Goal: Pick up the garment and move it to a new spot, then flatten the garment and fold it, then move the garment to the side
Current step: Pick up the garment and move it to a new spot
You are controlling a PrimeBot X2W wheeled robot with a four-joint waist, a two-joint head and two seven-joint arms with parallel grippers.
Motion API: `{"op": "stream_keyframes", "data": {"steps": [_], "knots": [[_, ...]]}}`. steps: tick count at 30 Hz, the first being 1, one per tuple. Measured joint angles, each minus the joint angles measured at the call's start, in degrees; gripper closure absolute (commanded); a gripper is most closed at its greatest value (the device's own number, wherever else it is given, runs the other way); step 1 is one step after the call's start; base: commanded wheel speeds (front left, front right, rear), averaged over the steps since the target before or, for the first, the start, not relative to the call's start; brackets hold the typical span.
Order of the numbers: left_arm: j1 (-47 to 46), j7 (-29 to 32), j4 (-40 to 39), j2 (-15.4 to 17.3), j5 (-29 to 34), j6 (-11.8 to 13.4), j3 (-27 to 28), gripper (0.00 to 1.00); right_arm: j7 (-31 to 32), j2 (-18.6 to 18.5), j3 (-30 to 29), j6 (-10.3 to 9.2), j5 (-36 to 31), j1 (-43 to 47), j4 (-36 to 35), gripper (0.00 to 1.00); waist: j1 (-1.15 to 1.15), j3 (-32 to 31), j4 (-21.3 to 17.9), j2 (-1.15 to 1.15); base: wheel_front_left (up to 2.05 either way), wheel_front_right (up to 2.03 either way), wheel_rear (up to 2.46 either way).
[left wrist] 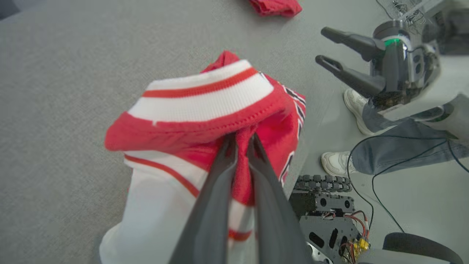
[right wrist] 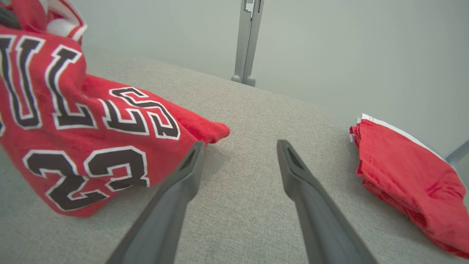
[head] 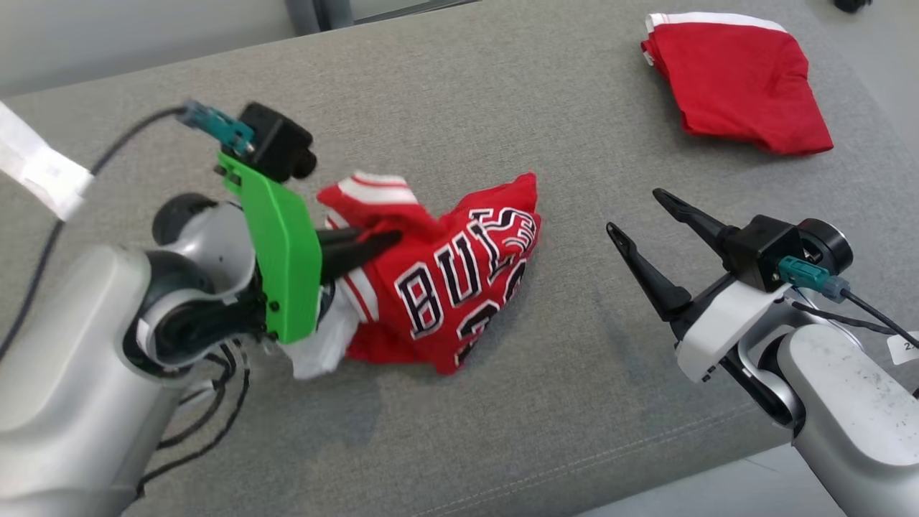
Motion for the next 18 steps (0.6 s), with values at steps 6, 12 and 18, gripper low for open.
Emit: {"op": "stream_keyframes", "data": {"steps": [6,12,18], "knots": [[-6.72,-7.79,-0.97,0.02,3.70,-0.01,5.35,1.00,0.19,1.37,2.14,0.08,0.00,-0.17,0.02,0.00,0.00,-1.81,2.23,0.00,0.00,0.00,0.00],[-9.16,-12.39,-2.86,-2.04,3.69,-0.01,6.13,1.00,0.51,2.97,4.08,0.56,0.01,-0.59,0.05,0.00,0.00,-3.66,1.40,0.00,0.00,0.00,0.00],[-13.56,-17.53,-6.80,-6.92,1.89,-0.02,4.55,1.00,0.51,3.44,4.68,0.57,0.67,-0.69,0.62,0.00,0.00,-4.22,-1.65,0.00,0.00,0.00,0.00]]}}
